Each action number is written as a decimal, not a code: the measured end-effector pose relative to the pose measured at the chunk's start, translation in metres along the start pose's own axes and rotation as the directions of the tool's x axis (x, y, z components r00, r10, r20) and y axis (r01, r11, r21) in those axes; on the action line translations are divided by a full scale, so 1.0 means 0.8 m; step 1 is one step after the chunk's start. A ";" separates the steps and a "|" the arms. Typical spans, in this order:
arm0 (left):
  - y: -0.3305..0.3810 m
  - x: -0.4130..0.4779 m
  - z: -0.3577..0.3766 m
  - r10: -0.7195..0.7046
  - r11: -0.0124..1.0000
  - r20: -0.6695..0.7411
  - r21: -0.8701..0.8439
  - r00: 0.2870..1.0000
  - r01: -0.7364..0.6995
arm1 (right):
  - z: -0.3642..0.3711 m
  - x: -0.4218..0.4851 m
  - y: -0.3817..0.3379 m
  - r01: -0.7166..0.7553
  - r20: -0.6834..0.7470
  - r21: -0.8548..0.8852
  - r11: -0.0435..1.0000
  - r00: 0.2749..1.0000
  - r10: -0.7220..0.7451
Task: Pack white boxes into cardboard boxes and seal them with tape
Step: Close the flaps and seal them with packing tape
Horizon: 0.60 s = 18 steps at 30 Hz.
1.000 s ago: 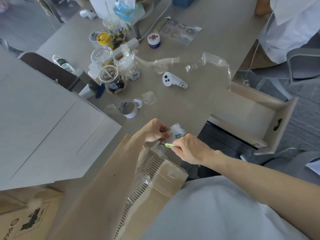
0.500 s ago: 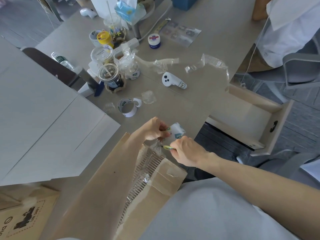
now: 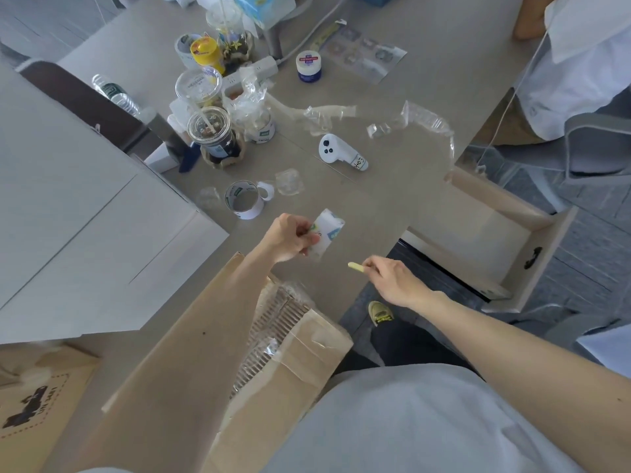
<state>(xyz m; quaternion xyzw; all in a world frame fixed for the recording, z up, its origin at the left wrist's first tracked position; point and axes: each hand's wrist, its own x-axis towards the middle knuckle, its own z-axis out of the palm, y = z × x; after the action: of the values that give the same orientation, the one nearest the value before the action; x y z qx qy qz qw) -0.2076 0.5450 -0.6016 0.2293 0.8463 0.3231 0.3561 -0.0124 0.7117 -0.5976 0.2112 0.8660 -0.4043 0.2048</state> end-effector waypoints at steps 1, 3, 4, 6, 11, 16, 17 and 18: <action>-0.002 0.002 0.000 -0.014 1.000 -0.035 -0.026 0.999 0.013 | 0.000 0.012 0.000 -0.005 0.005 -0.009 1.000 1.000 0.005; -0.005 0.004 0.000 -0.017 0.999 -0.095 -0.040 0.995 0.013 | 0.004 0.037 0.000 -0.008 0.026 -0.027 1.000 1.000 0.009; -0.006 0.005 0.000 -0.019 0.999 -0.114 -0.035 0.993 0.015 | 0.007 0.050 0.000 -0.008 0.045 -0.027 1.000 0.999 0.009; -0.007 0.008 0.000 -0.030 0.999 -0.134 -0.033 0.990 0.026 | 0.014 0.072 0.001 -0.002 0.084 -0.024 1.000 0.996 0.004; -0.009 0.010 0.002 -0.054 0.998 -0.128 0.022 0.990 0.058 | 0.025 0.103 0.010 0.020 0.115 0.007 1.000 0.993 -0.020; -0.013 0.008 0.004 -0.077 0.997 -0.122 -0.003 0.990 0.077 | 0.019 0.111 0.018 0.076 0.086 -0.008 0.997 0.993 -0.075; -0.013 0.008 0.004 -0.080 0.997 -0.107 -0.015 0.991 0.079 | 0.013 0.112 0.019 0.088 0.086 -0.005 0.996 0.992 -0.087; -0.012 0.007 0.004 -0.086 0.996 -0.090 -0.026 0.992 0.084 | 0.005 0.114 0.022 0.091 0.089 0.007 0.996 0.992 -0.091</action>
<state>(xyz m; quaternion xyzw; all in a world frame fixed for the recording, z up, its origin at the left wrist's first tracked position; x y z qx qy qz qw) -0.2101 0.5430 -0.6123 0.1742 0.8670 0.3270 0.3332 -0.0780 0.7370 -0.6589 0.1536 0.8642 -0.4235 0.2242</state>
